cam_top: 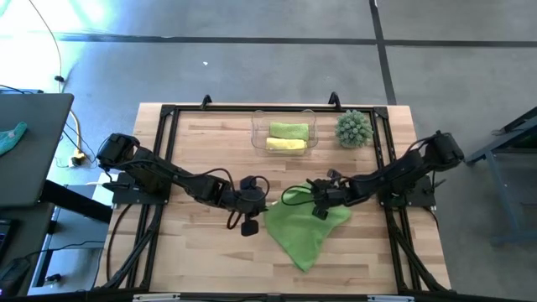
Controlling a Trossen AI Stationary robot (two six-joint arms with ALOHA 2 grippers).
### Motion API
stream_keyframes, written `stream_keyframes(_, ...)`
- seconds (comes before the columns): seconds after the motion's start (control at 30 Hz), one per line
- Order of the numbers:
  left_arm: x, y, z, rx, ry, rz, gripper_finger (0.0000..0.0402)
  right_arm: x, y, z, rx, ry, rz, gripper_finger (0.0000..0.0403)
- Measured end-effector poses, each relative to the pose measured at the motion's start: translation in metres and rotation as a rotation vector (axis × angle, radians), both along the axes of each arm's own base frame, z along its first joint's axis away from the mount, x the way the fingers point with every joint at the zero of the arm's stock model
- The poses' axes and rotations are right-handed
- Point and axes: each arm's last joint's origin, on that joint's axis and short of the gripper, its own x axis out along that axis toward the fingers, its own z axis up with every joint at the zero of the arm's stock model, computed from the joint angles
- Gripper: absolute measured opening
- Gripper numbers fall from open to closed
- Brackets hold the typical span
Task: Roll microfiber towels into tight, uniform cylinder then place into a basket
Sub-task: Fold the green microfiber towel
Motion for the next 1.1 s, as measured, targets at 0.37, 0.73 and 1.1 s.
stream_keyframes(0.37, -0.001, 0.000, -0.001, -0.009, 0.010, 0.010, 0.0000, -0.001, -0.004, 0.003, -0.032, -0.006, -0.040, 0.0119)
stream_keyframes(0.73, -0.001, 0.000, -0.001, -0.005, 0.009, 0.013, 0.0000, -0.001, -0.014, 0.002, -0.050, 0.016, -0.084, 0.0068)
stream_keyframes(1.1, -0.010, 0.003, 0.023, -0.008, -0.059, 0.013, 0.0000, 0.001, -0.013, 0.024, 0.009, 0.091, -0.046, 0.0002)
